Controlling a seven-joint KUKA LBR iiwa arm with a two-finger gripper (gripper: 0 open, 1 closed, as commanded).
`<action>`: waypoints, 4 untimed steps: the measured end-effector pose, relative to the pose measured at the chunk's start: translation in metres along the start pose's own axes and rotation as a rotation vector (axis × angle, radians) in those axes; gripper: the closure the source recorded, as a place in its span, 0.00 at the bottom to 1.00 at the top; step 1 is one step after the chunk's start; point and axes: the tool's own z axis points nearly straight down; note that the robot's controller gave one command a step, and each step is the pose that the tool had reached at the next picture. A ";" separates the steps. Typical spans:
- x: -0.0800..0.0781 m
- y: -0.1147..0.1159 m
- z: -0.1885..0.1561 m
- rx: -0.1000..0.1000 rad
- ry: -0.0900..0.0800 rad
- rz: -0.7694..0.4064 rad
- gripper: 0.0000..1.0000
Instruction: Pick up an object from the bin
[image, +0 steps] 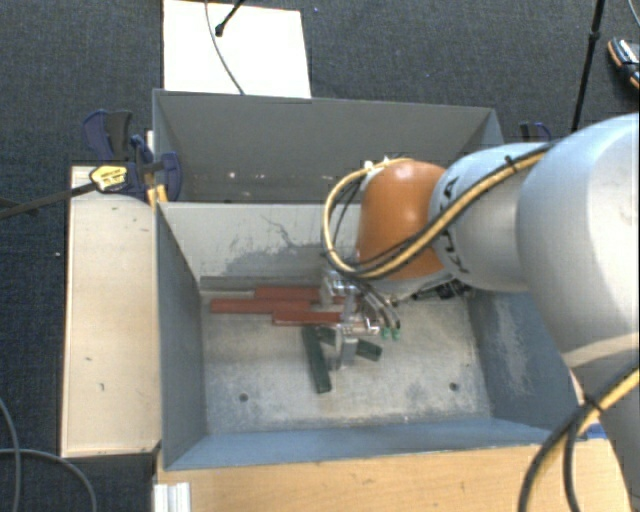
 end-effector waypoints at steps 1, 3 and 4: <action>0.009 -0.004 -0.005 0.000 -0.004 0.161 1.00; 0.009 -0.005 -0.007 0.000 -0.003 0.159 1.00; 0.010 -0.005 -0.014 0.001 0.001 0.158 1.00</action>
Offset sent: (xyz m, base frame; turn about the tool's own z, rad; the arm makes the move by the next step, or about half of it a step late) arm 0.0000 0.0000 0.0000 0.0000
